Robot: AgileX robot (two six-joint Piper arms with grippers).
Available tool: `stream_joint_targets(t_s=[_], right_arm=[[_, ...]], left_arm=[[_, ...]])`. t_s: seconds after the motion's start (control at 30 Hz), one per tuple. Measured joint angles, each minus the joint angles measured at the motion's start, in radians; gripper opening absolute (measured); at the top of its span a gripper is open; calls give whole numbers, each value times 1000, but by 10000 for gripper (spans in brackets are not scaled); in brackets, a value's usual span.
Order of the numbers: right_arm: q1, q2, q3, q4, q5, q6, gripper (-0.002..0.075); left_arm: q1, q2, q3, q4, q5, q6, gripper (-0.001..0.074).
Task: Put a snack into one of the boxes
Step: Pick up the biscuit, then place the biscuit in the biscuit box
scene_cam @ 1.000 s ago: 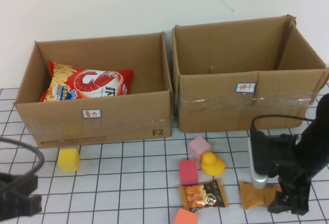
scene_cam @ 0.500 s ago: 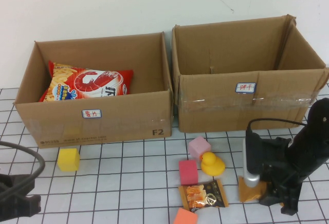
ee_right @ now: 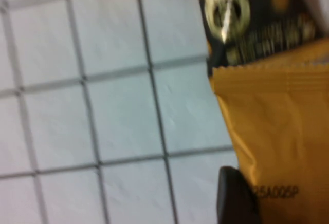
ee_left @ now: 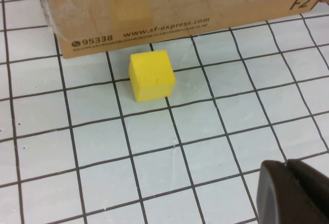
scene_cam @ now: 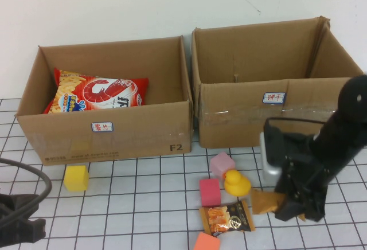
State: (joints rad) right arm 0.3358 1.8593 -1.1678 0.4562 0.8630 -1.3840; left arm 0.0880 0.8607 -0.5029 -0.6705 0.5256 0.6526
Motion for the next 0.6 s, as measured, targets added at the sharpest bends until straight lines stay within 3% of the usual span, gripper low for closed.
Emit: stream_joint_targets(t_s=[0.33, 0.6], right_arm=[[2, 8, -257, 102, 251, 0, 348], [2, 8, -524, 164, 245, 0, 348]], left_arm=[[0, 0, 0, -4, 0, 5, -1], [0, 0, 0, -6, 0, 7, -1]])
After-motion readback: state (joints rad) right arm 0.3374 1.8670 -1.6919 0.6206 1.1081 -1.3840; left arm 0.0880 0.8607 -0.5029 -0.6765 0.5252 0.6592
